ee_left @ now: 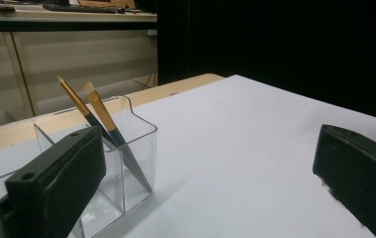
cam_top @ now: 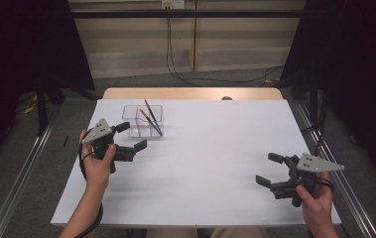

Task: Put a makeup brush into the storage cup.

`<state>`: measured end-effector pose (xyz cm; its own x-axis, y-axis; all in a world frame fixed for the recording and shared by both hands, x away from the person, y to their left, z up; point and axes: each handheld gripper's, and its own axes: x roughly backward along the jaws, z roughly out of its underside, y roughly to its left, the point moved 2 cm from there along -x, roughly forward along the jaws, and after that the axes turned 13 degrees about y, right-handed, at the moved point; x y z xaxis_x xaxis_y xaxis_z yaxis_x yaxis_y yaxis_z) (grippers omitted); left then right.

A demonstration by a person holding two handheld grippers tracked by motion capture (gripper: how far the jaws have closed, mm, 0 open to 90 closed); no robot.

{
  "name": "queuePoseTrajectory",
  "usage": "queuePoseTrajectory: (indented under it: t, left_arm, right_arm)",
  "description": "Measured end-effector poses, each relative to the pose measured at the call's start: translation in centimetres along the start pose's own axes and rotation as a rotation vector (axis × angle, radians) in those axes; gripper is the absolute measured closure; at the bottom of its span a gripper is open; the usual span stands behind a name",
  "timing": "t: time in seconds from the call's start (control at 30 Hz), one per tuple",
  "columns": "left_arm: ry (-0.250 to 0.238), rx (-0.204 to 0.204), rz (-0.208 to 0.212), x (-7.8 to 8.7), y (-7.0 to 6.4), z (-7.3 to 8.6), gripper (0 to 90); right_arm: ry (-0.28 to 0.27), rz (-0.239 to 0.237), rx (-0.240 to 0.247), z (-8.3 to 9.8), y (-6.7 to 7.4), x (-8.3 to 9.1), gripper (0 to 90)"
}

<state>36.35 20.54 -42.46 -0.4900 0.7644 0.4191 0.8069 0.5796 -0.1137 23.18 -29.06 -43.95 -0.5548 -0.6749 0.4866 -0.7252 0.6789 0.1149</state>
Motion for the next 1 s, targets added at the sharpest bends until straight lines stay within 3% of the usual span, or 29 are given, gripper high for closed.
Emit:
queuePoseTrajectory:
  t: [0.53, 0.87, 1.0]
  left_arm:
    - [-0.019, 0.004, -0.017, 2.2, -0.9, 0.6, 0.0]
    - [-0.028, 0.003, 0.003, 2.7, -1.8, 1.2, 0.0]
    - [-0.024, -0.015, 0.005, 2.9, -2.1, 1.3, 0.0]
  right_arm:
    - [-0.003, 0.002, 0.003, -0.1, 0.2, 0.0, 6.4]
    - [0.000, -0.005, 0.005, -0.1, 0.3, -0.3, 6.4]
    - [0.003, -0.007, 0.009, -0.1, 0.3, -0.3, 6.4]
